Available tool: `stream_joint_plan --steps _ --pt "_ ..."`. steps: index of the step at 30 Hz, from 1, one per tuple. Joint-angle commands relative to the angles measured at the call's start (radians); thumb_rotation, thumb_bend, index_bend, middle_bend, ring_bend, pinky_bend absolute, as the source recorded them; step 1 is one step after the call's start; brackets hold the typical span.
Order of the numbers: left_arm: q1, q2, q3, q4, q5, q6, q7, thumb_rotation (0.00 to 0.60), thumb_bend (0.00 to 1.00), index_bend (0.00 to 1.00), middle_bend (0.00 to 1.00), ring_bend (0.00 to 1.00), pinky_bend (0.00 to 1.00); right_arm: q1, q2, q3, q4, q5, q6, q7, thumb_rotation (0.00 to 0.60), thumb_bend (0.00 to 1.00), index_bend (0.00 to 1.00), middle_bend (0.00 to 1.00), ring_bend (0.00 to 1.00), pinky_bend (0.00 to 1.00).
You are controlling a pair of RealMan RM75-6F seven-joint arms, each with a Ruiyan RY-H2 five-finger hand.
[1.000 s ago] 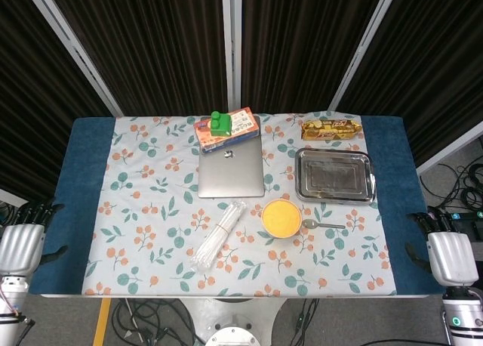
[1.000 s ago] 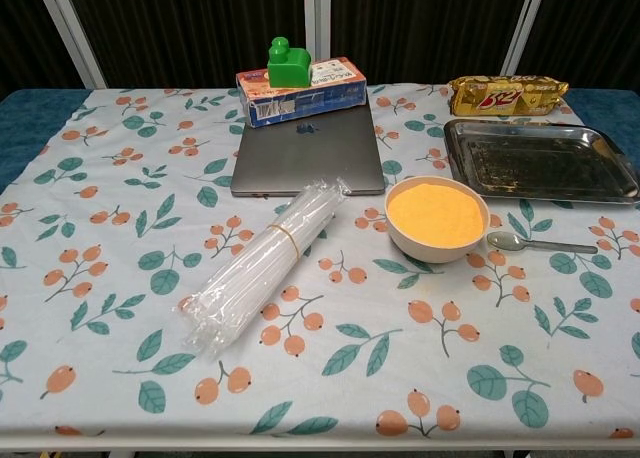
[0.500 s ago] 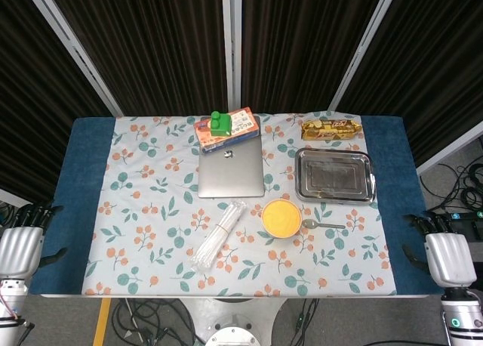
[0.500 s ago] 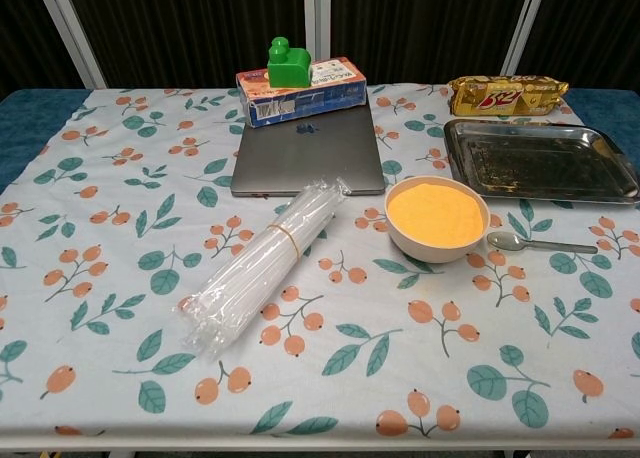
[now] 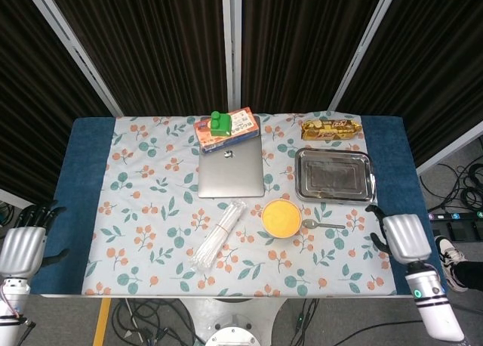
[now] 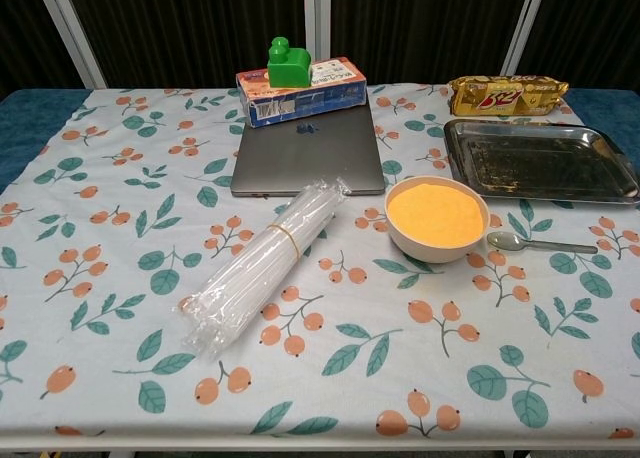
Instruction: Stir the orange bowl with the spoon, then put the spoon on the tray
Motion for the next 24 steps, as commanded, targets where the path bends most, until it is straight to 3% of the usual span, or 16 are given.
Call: stream_joint_plan --steps 1,13,24 --pt "0.0 -0.001 0.001 0.002 -0.003 -0.004 -0.004 0.6 0.0 0.26 0.22 0.15 0.14 0.087 -0.077 0.026 0.048 0.083 -0.121 -0.066 0.6 0.21 0.38 0.93 0.96 1.0" --pt "-0.007 -0.006 0.002 0.011 -0.008 -0.021 -0.017 0.6 0.0 0.26 0.22 0.15 0.14 0.221 -0.259 0.042 0.244 0.269 -0.324 -0.12 0.6 0.23 0.45 0.96 0.99 1.0" --pt "-0.009 -0.01 0.002 0.017 -0.012 -0.028 -0.023 0.6 0.0 0.26 0.22 0.15 0.14 0.249 -0.319 0.027 0.329 0.29 -0.347 -0.073 0.6 0.25 0.52 0.96 0.99 1.0"
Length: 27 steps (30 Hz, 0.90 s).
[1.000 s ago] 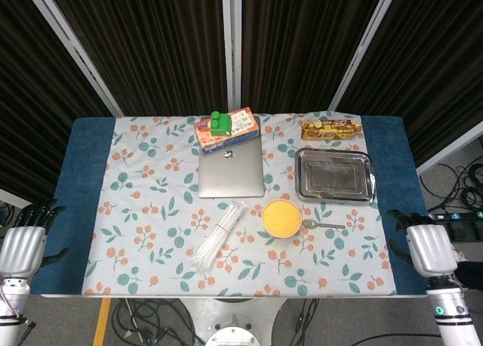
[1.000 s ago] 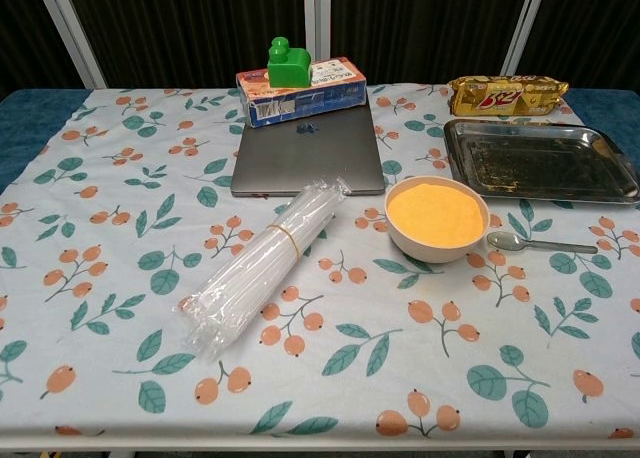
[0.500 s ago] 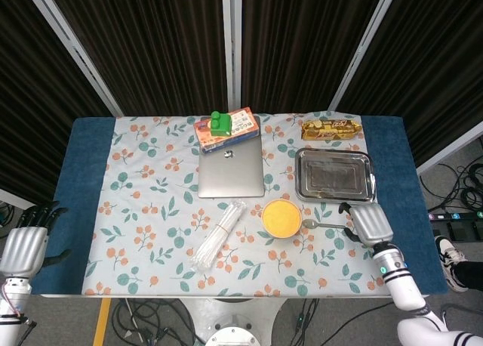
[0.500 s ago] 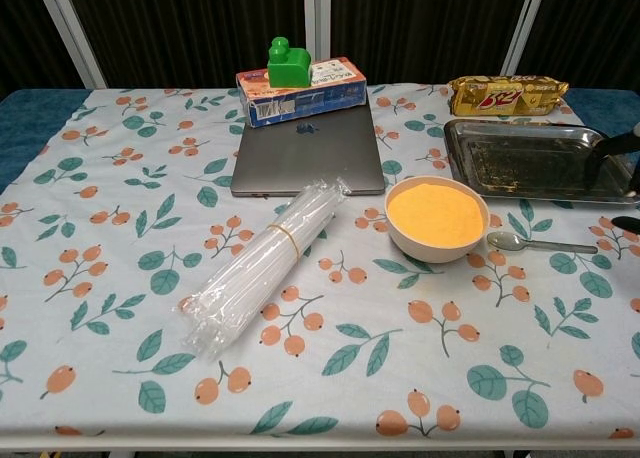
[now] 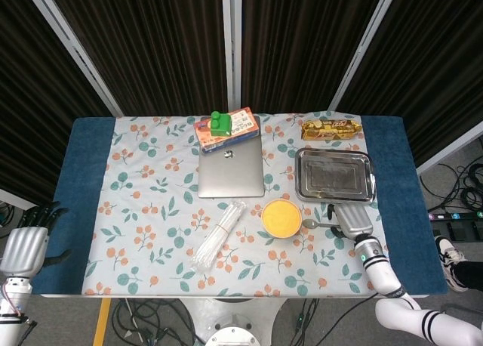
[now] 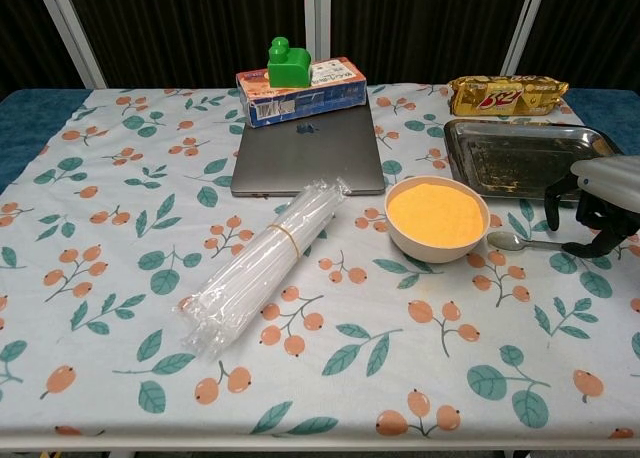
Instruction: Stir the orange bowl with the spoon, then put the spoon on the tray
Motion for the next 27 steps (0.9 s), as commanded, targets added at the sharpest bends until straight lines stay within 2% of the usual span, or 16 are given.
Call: stream_joint_plan --steps 1,11,18,27 --pt "-0.001 -0.001 0.001 0.001 -0.001 -0.003 -0.002 0.6 0.0 0.26 0.22 0.15 0.14 0.003 -0.007 -0.004 0.007 0.0 0.0 0.011 0.6 0.26 0.53 0.96 0.99 1.0" --pt "0.001 -0.004 0.004 0.009 -0.003 -0.007 -0.013 0.6 0.0 0.26 0.22 0.15 0.14 0.022 -0.021 -0.017 0.022 0.024 -0.019 0.009 0.6 0.27 0.53 0.96 0.99 1.0" --pt "0.003 -0.004 0.005 0.012 -0.003 -0.006 -0.021 0.6 0.0 0.26 0.22 0.15 0.14 0.031 -0.005 -0.022 -0.013 0.038 -0.031 0.019 0.6 0.27 0.49 0.96 0.99 1.0" --pt "0.0 -0.005 0.006 0.013 -0.002 -0.011 -0.023 0.6 0.0 0.26 0.22 0.15 0.14 0.038 -0.004 -0.028 -0.007 0.055 -0.028 0.017 0.6 0.25 0.47 0.96 0.99 1.0"
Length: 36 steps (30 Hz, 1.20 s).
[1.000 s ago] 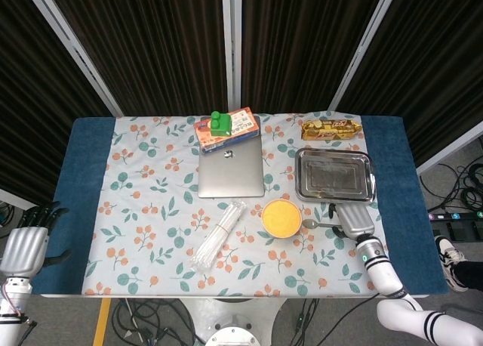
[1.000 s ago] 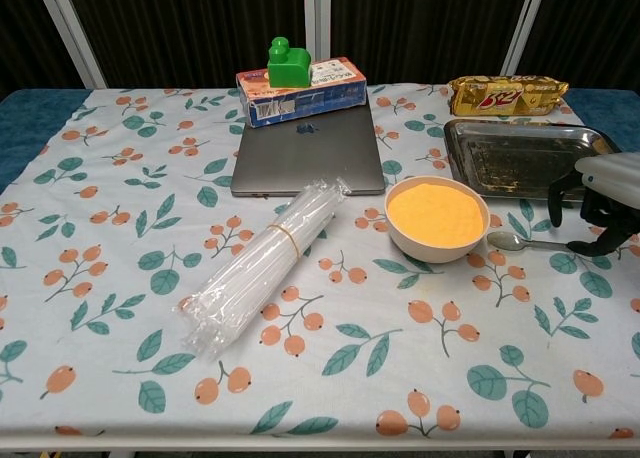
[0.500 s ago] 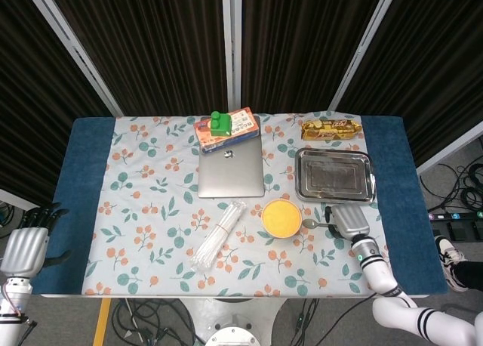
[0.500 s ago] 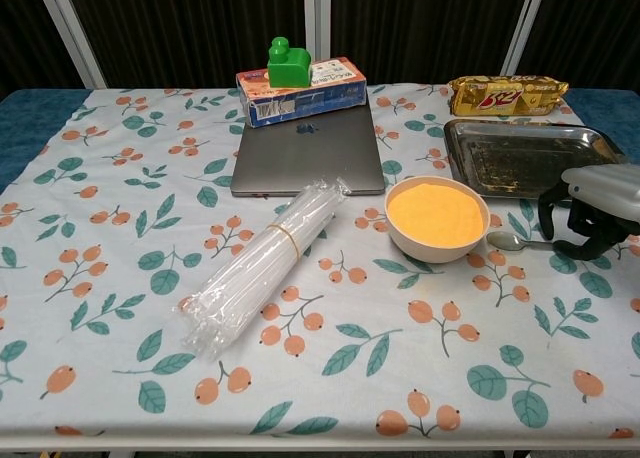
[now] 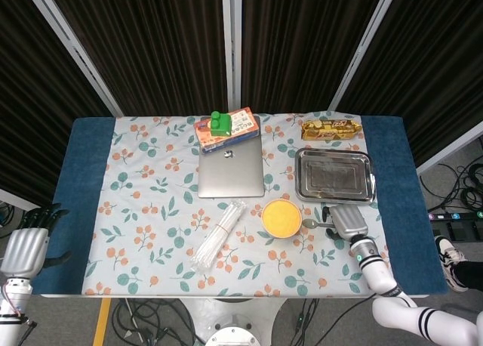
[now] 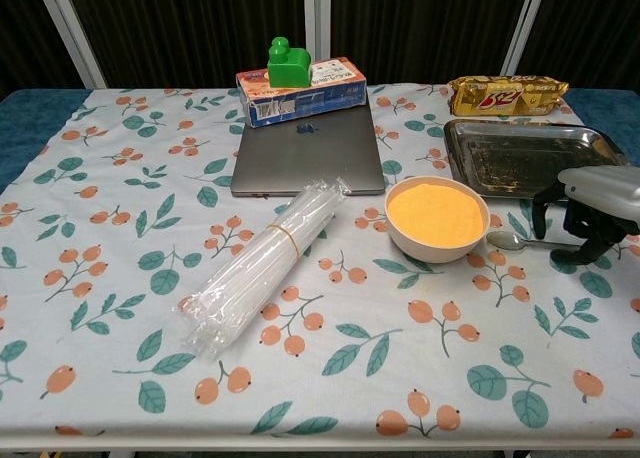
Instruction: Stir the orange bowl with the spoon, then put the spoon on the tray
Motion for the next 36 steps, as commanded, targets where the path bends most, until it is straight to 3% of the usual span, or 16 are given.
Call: stream_joint_plan --steps 1,19,24,29,36 --pt "0.0 0.0 0.0 0.0 -0.002 -0.001 0.0 0.6 0.0 0.26 0.22 0.15 0.14 0.004 -0.004 -0.001 0.008 0.008 -0.006 0.0 0.6 0.24 0.47 0.96 0.99 1.0" --pt "0.004 -0.003 0.002 0.011 -0.003 0.001 -0.011 0.6 0.0 0.26 0.22 0.15 0.14 0.021 0.014 -0.018 -0.017 0.021 0.001 -0.029 0.6 0.33 0.56 0.97 0.99 1.0" --pt "0.005 -0.001 0.001 0.011 0.001 0.005 -0.013 0.6 0.0 0.26 0.22 0.15 0.14 0.044 0.084 -0.019 -0.09 0.02 -0.007 -0.076 0.6 0.33 0.58 0.97 0.99 1.0" --pt "0.01 0.0 0.003 0.009 0.003 0.012 -0.014 0.6 0.0 0.26 0.22 0.15 0.14 0.085 0.213 -0.005 -0.227 0.019 -0.029 -0.126 0.6 0.35 0.6 0.97 0.99 1.0" --pt "0.016 0.001 0.006 0.003 0.004 0.019 -0.012 0.6 0.0 0.26 0.22 0.15 0.14 0.155 0.347 0.034 -0.361 0.083 -0.135 -0.079 0.6 0.37 0.63 0.98 1.0 1.0"
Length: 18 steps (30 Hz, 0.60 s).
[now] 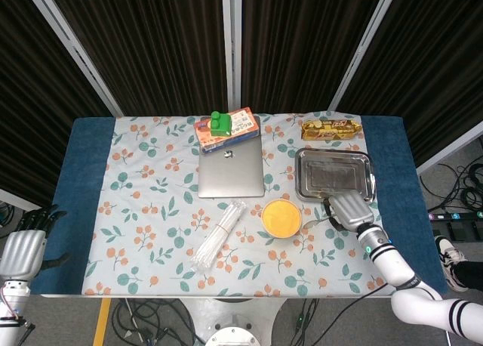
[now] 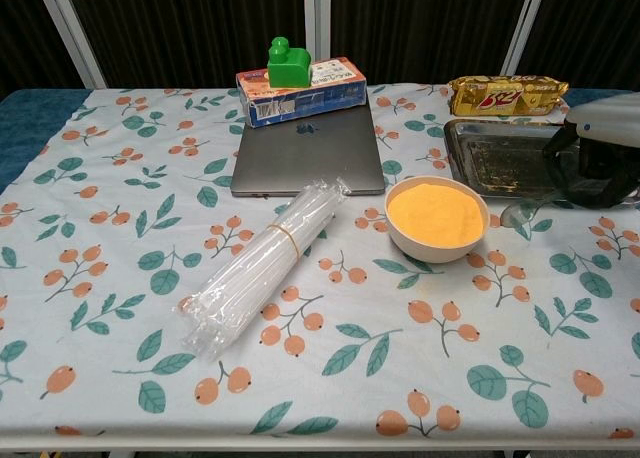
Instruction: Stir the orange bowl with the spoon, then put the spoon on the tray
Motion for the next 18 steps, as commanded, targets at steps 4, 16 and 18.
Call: stream_joint_plan --steps 4,16,18 --pt "0.005 0.004 0.0 -0.004 -0.001 0.005 0.002 0.6 0.0 0.26 0.22 0.15 0.14 0.094 0.043 0.045 -0.036 0.07 -0.129 0.082 0.6 0.37 0.63 0.98 1.0 1.0" --pt "0.014 0.002 0.004 0.006 -0.011 0.001 -0.016 0.6 0.0 0.26 0.22 0.15 0.14 0.264 -0.169 0.019 0.167 0.202 -0.2 0.063 0.6 0.32 0.55 0.98 0.99 1.0" --pt "0.015 0.0 0.004 0.009 -0.013 0.0 -0.021 0.6 0.0 0.26 0.22 0.15 0.14 0.273 -0.181 0.005 0.171 0.208 -0.182 0.047 0.6 0.28 0.49 0.98 0.99 1.0"
